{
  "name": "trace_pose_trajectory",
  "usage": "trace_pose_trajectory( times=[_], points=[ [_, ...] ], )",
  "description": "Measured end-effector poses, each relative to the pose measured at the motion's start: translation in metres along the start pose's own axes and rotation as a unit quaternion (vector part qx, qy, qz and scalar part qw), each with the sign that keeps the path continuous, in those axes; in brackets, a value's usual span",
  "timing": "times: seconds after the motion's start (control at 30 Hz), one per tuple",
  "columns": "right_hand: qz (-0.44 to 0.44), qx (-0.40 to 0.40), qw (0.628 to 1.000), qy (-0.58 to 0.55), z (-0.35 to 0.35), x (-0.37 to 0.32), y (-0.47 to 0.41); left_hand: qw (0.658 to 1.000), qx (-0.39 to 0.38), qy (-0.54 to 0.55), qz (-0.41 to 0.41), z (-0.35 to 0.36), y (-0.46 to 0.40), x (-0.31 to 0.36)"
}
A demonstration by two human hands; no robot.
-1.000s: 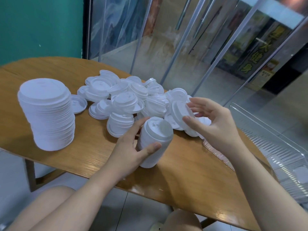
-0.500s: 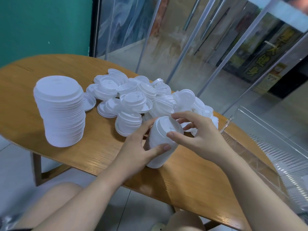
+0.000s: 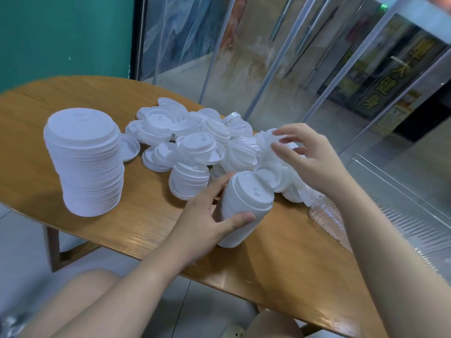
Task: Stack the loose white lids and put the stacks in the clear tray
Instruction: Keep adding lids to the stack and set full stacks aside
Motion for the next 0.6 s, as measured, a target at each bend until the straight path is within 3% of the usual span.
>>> trace_pose_trajectory(
  times=[0.23,0.6],
  points=[
    [0.045,-0.083,0.99,0.106,0.049,0.053,-0.063,1.0,-0.002,0.007,0.0,0.001,-0.001,0.001],
    [0.057,-0.119,0.986,0.098,0.075,0.071,-0.08,1.0,-0.021,-0.002,-0.001,-0.002,-0.006,-0.002]
  ],
)
Point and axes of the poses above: each hand's wrist, its own y-axis away from the middle knuckle, its own z-axis out of the palm, x = y × z, the point moved 4 cm from there along -y, towards the middle knuckle
